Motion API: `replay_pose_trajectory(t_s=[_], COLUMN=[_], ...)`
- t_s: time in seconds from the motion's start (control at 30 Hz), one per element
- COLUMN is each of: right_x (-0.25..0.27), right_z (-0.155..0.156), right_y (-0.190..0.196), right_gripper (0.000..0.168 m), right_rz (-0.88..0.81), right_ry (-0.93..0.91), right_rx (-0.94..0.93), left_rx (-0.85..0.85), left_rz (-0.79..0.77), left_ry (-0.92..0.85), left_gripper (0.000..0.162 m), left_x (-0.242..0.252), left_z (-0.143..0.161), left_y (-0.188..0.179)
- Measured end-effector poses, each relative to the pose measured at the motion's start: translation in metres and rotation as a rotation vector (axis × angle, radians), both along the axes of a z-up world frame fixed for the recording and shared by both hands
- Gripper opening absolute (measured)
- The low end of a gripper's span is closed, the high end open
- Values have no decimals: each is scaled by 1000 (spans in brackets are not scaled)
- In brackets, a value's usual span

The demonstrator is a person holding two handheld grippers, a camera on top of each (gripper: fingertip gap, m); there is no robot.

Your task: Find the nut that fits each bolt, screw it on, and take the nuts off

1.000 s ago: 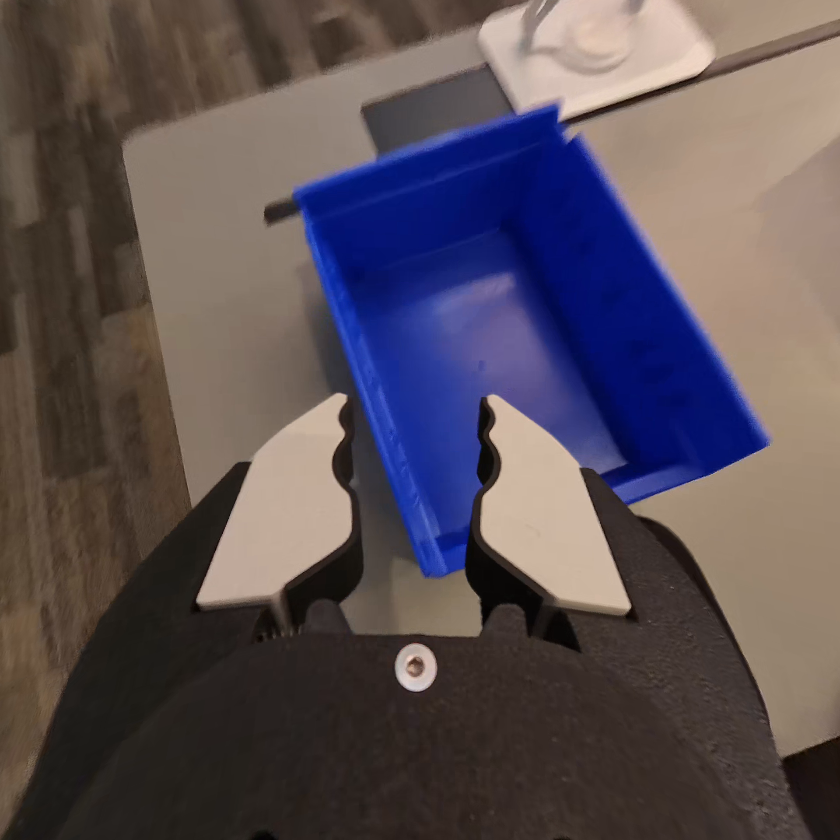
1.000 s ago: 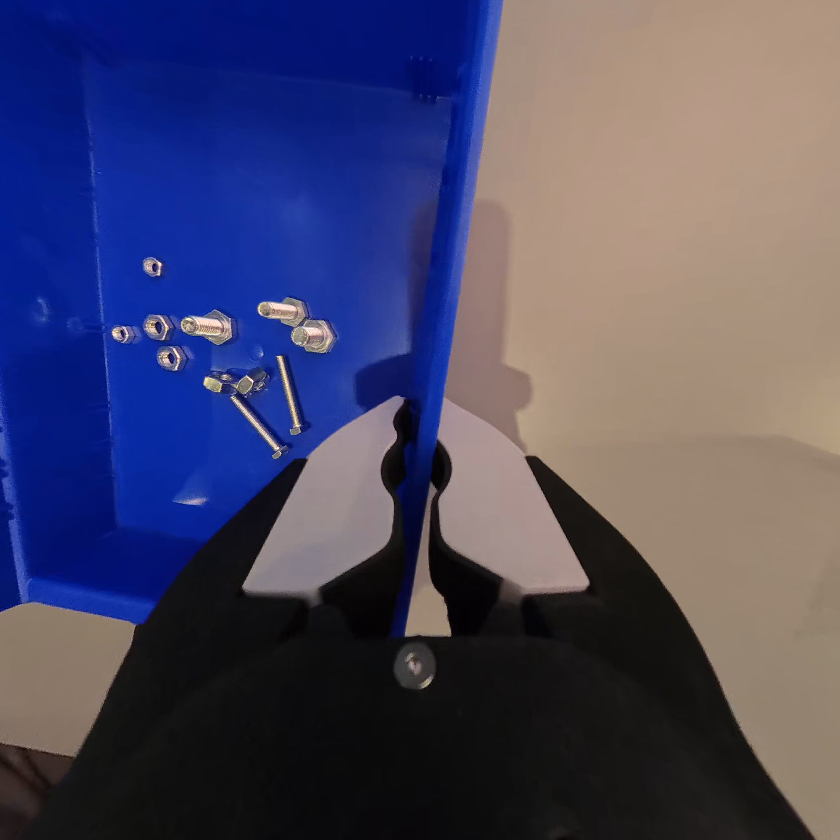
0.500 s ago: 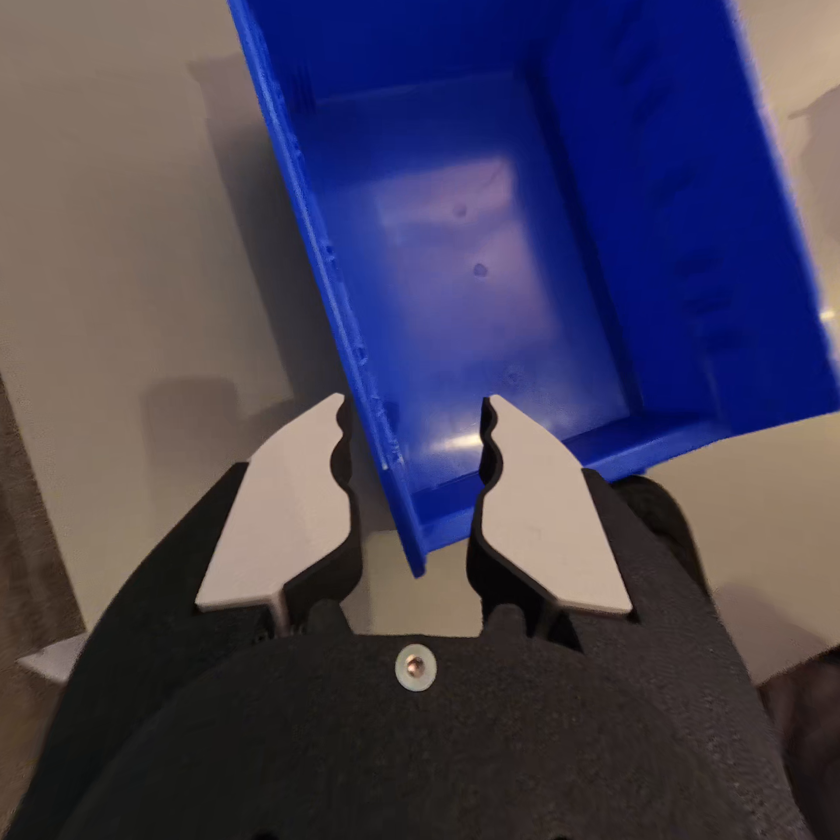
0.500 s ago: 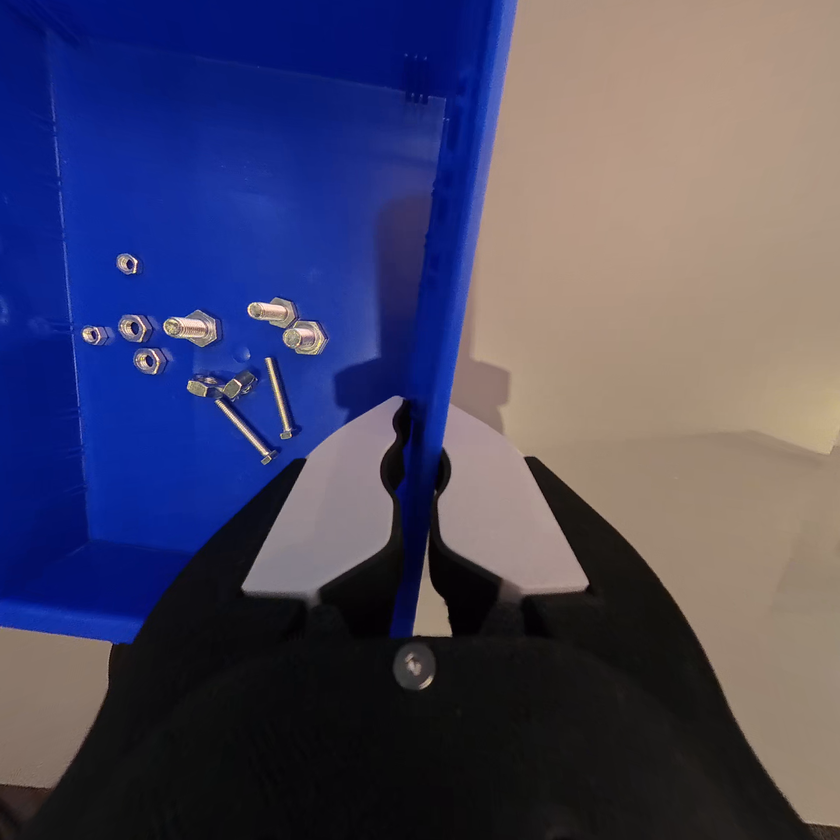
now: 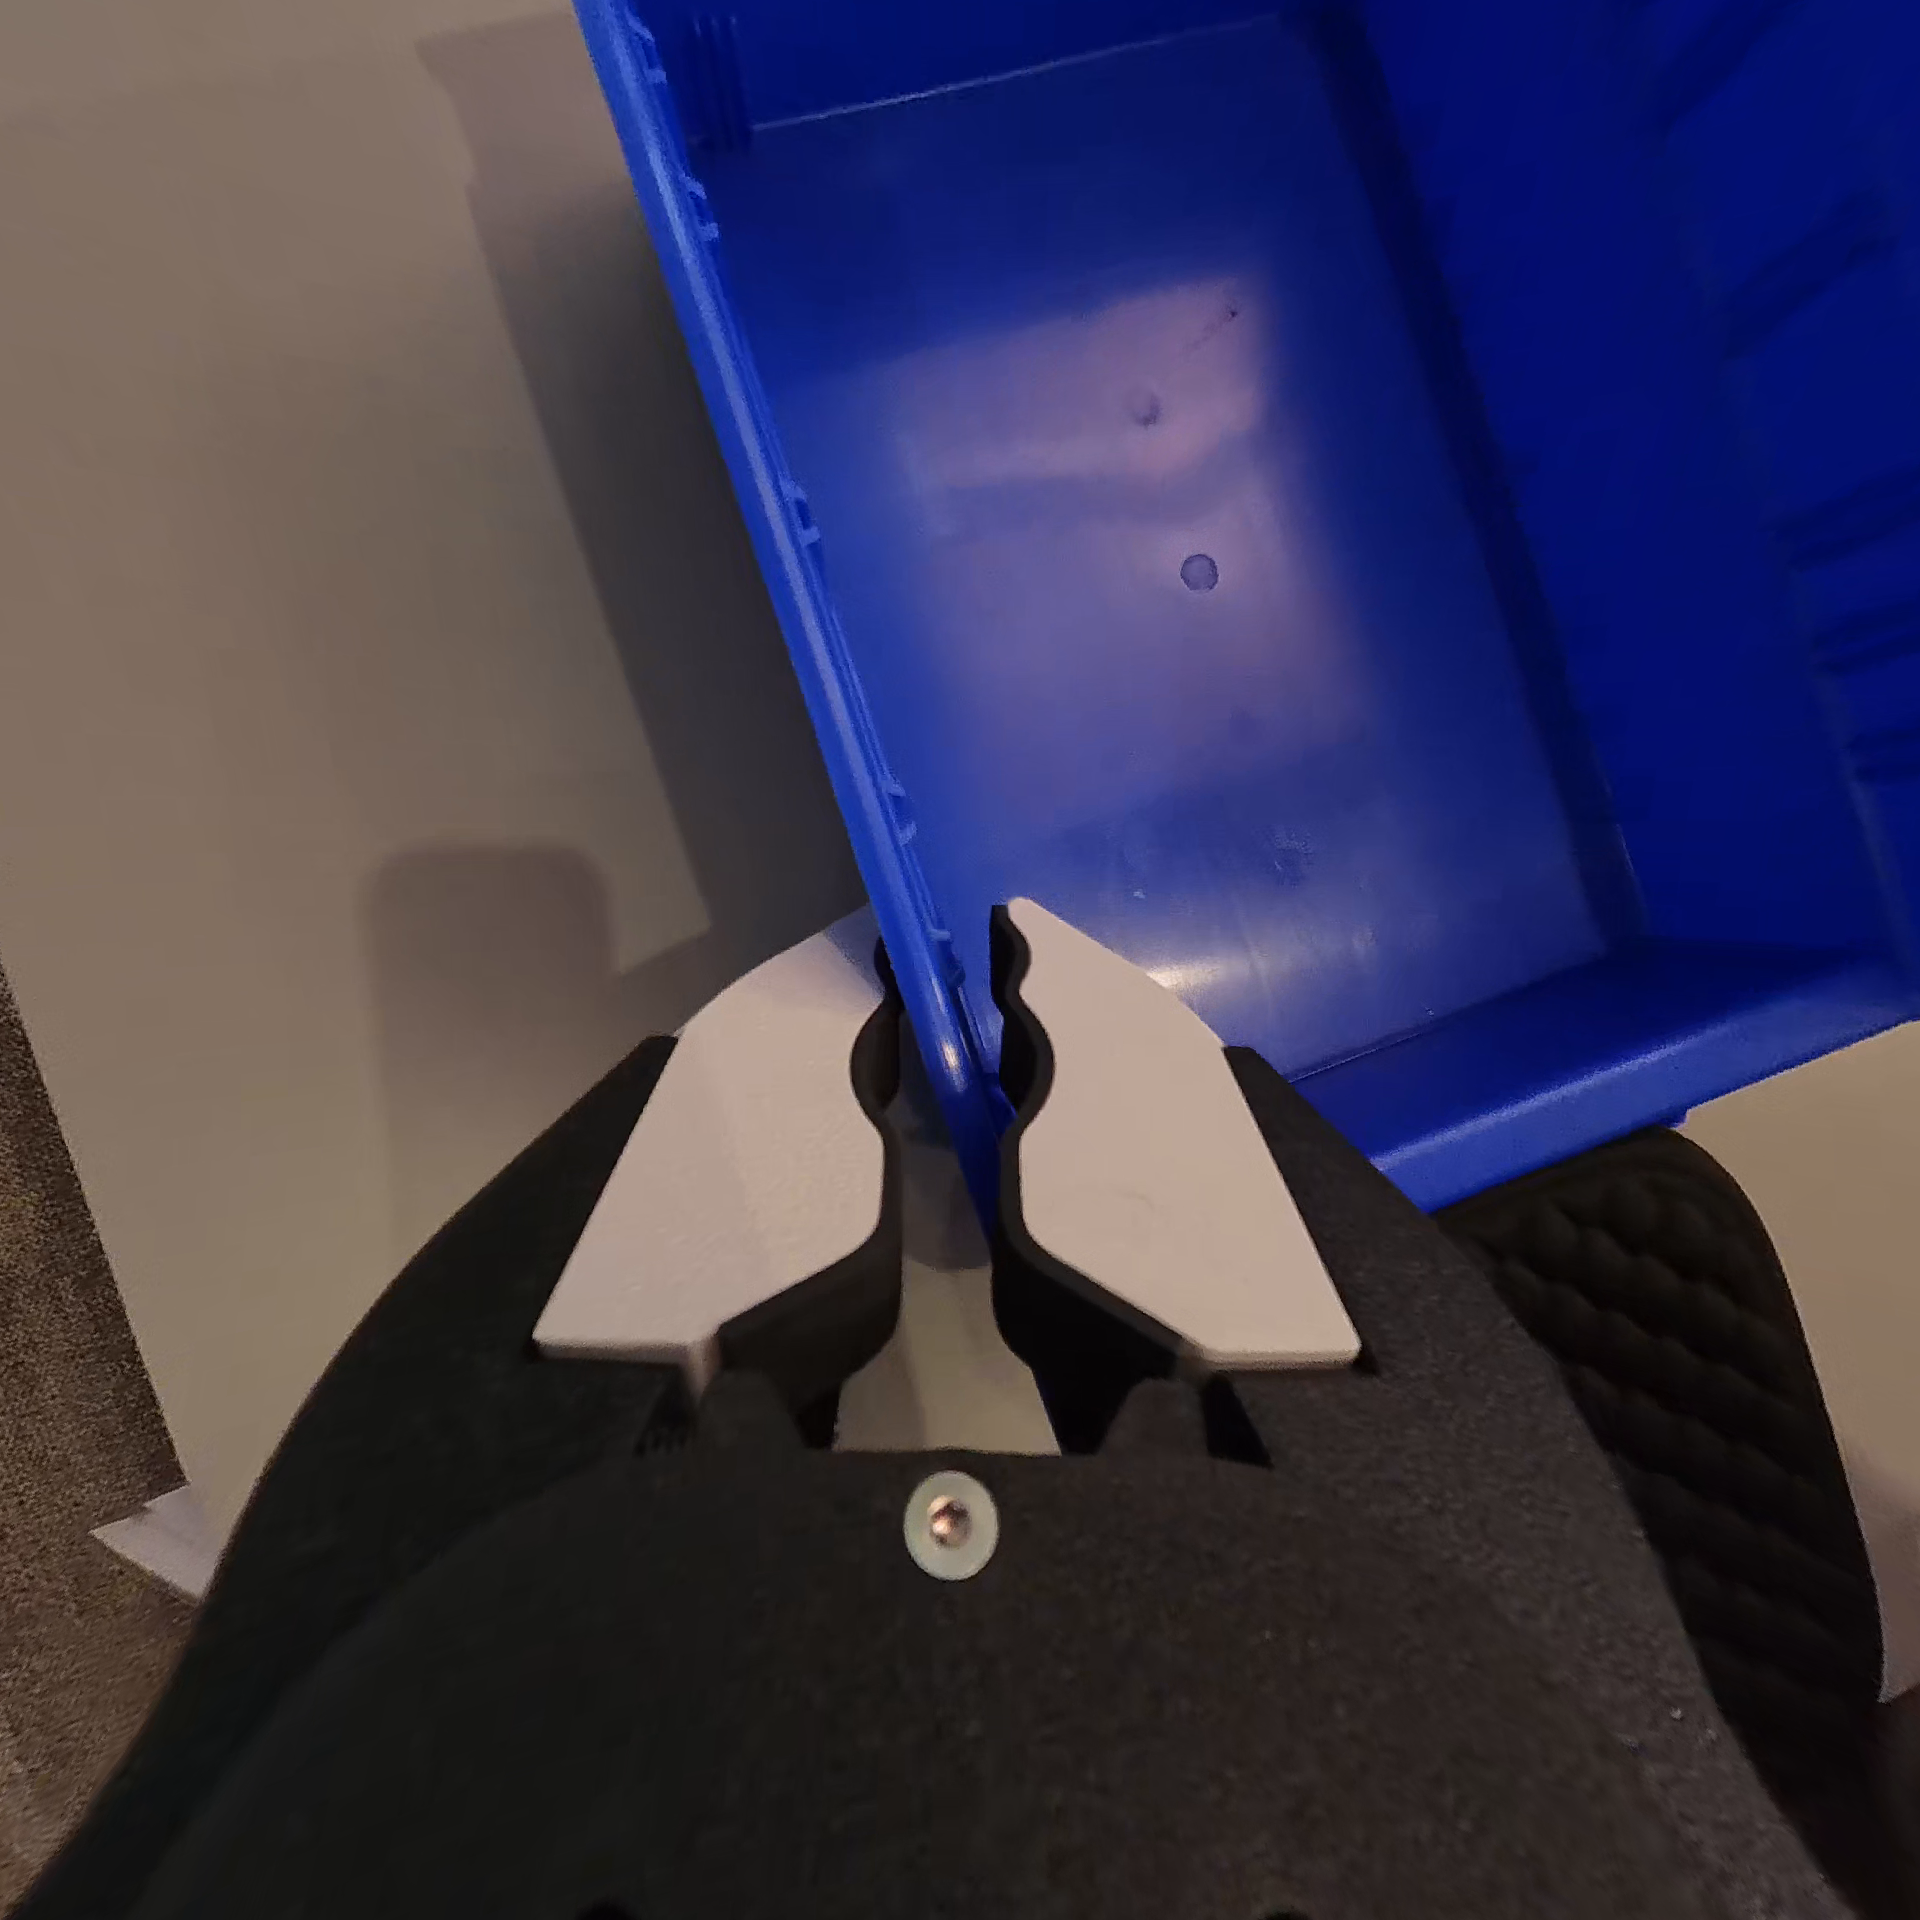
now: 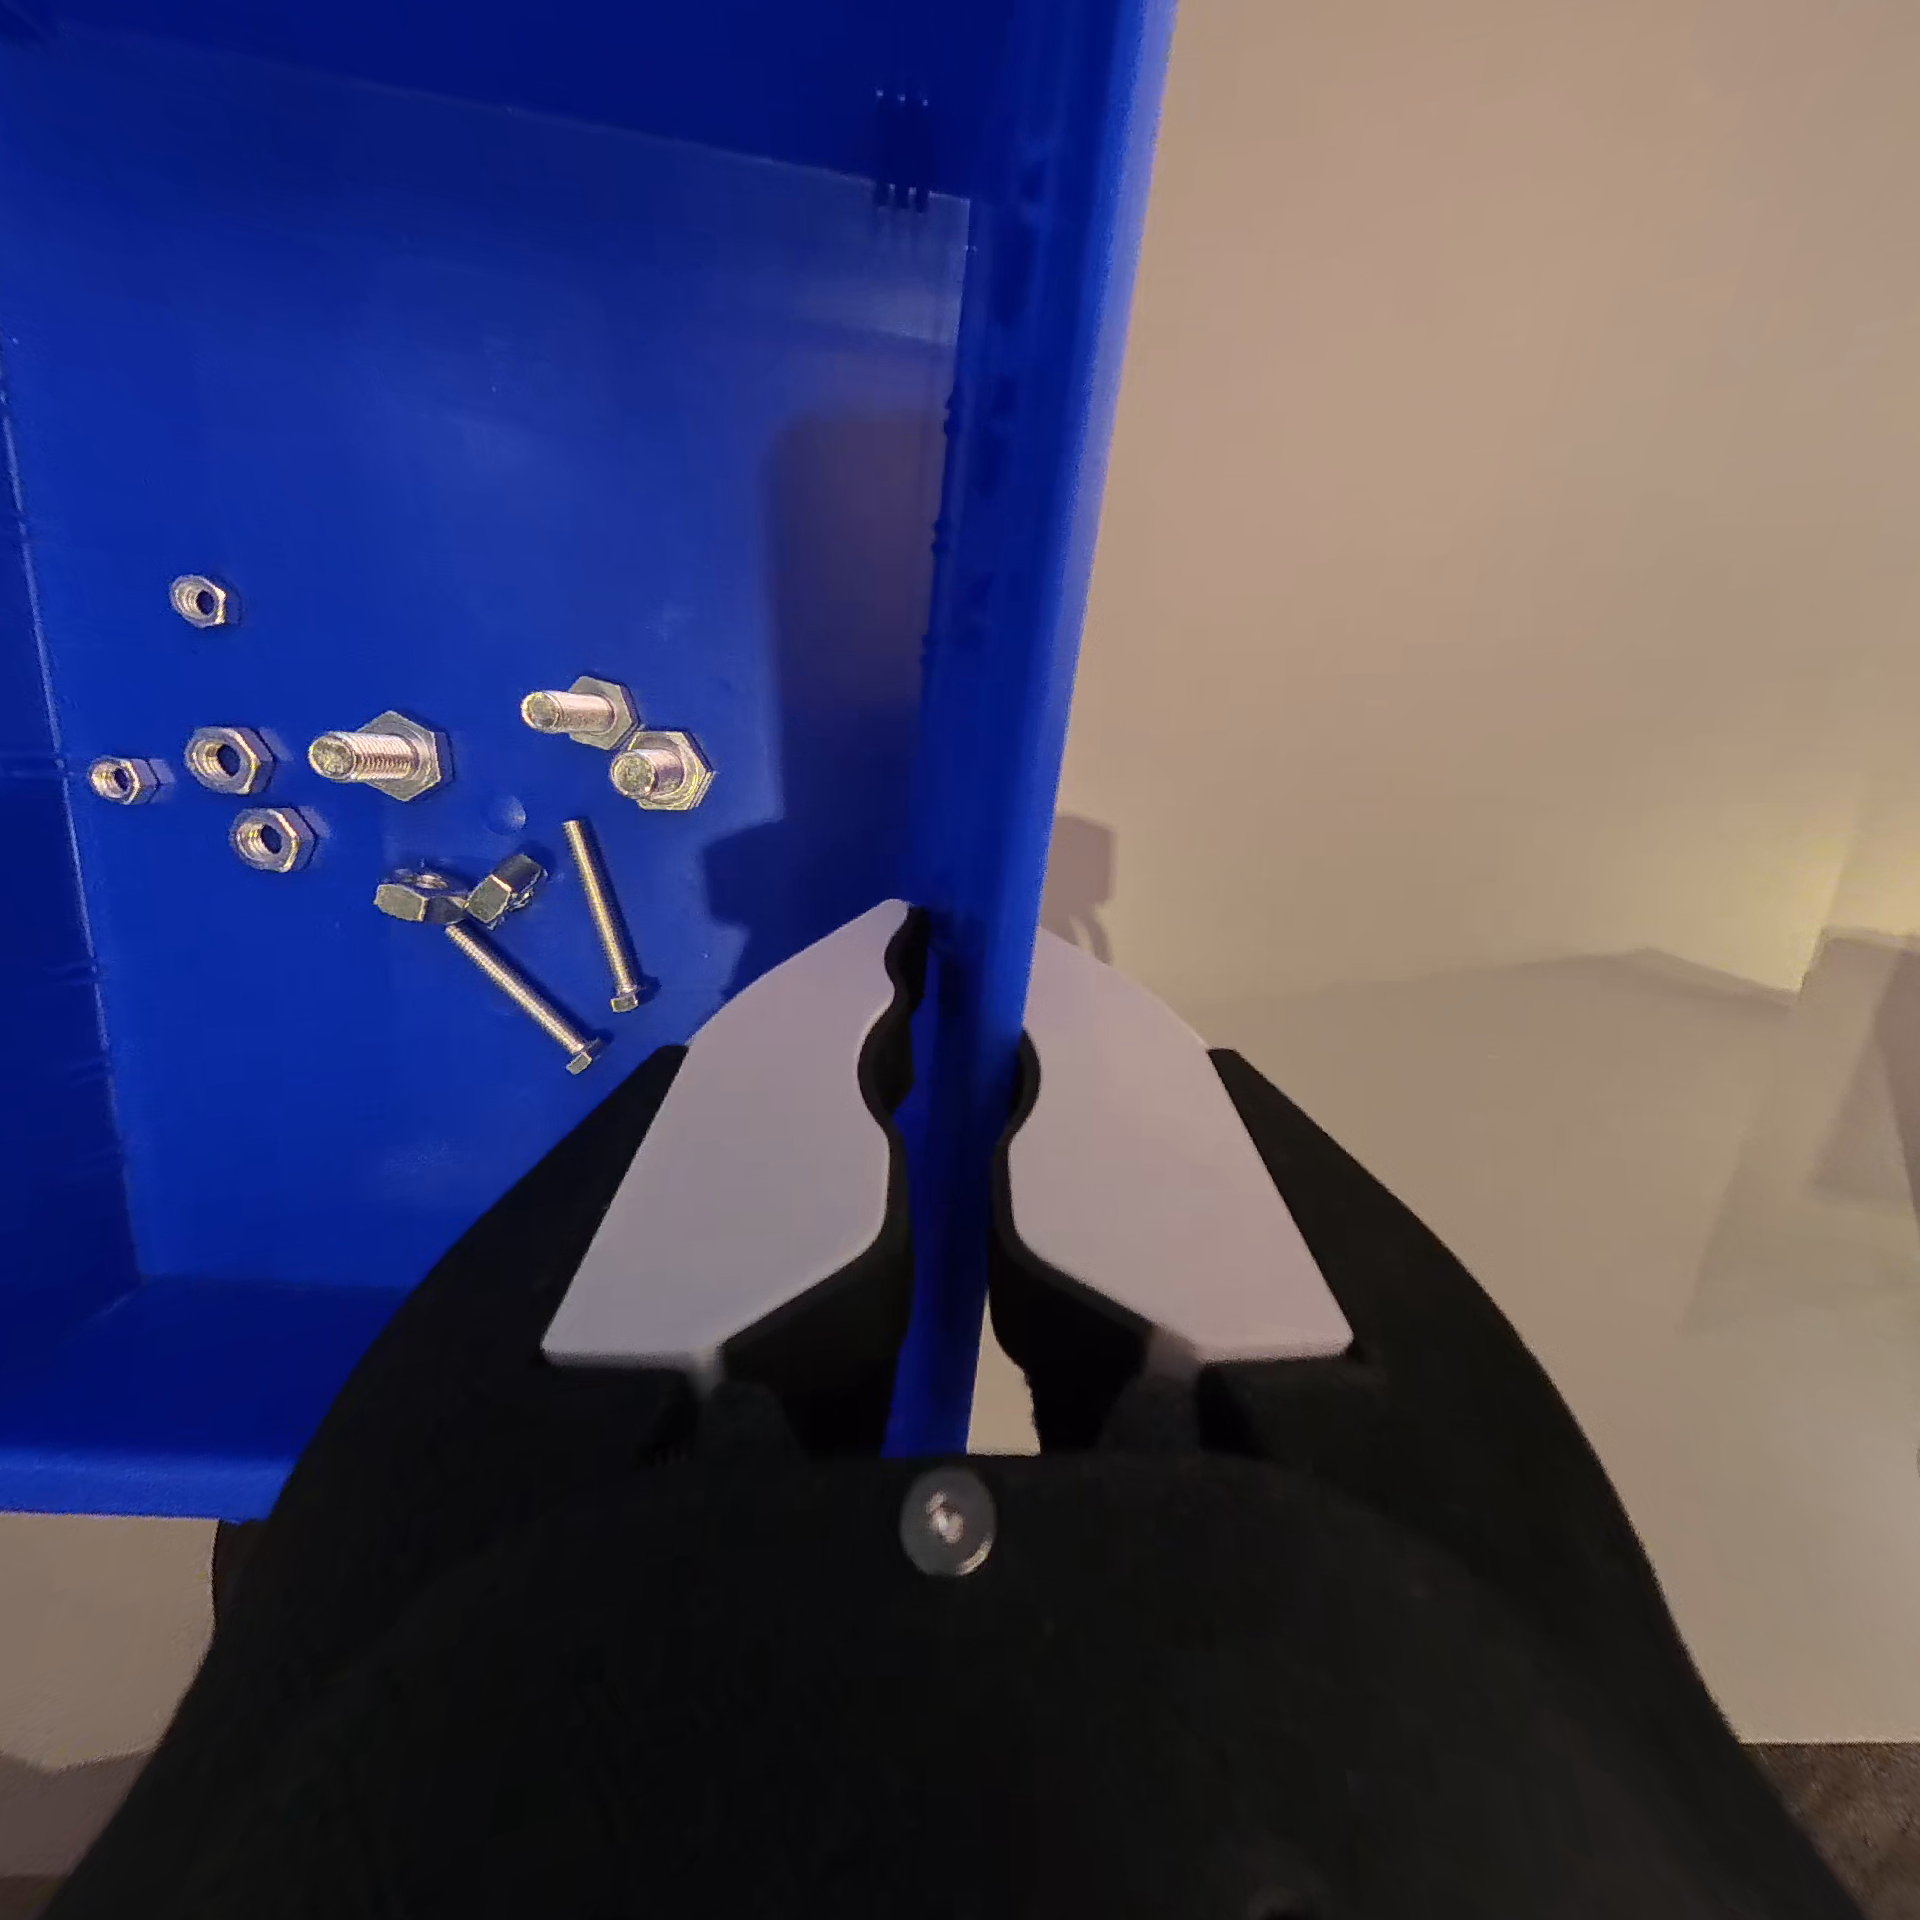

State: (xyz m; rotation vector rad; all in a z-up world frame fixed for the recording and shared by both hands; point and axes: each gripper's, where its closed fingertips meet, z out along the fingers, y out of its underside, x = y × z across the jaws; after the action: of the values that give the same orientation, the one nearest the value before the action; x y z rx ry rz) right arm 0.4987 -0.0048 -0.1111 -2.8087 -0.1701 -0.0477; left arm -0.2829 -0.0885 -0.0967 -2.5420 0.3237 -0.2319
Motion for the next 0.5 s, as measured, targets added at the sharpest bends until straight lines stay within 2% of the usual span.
replay_pose_trajectory(t_s=[0.13, 0.3, 0.4, 0.5], right_x=[-2, -4, -5, -18], right_z=[0, 0, 0, 0], right_y=[1, 2, 3, 3], right_gripper=[8, 6, 6, 6], right_rz=[-12, 2, -15, -13], right_ry=[39, 81, 83, 94], right_rx=[7, 13, 11, 5], left_rx=[-11, 8, -35, -48], left_rz=[-25, -52, -77, -84], left_ry=[53, 171, -2, 9], left_gripper=[15, 8, 9, 8], left_x=[0, 8, 40, 66], left_z=[-3, -5, -5, -6], left_y=[2, 15, 22, 25])
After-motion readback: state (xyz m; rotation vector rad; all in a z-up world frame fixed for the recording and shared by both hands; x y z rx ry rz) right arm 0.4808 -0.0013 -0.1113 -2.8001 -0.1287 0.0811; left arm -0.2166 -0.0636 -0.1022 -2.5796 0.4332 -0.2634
